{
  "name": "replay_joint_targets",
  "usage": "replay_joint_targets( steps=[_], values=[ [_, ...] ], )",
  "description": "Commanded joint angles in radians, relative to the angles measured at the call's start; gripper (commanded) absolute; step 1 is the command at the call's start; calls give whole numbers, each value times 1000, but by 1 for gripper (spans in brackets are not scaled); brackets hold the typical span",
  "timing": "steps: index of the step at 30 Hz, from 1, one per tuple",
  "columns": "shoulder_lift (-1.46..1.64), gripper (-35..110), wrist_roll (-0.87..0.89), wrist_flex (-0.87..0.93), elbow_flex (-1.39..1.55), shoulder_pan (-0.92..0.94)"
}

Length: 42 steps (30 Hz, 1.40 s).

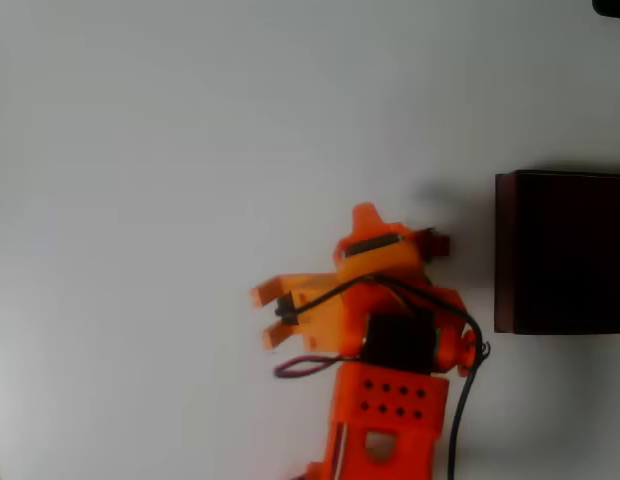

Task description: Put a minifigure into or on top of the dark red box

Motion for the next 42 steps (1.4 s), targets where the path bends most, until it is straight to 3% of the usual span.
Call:
replay_joint_targets(
  steps=[1,21,42],
  values=[
    [-32,28,-44,-43,-37,54],
    [-249,28,-58,-44,-167,218],
    [-391,27,-20,-63,-218,218]
  ],
)
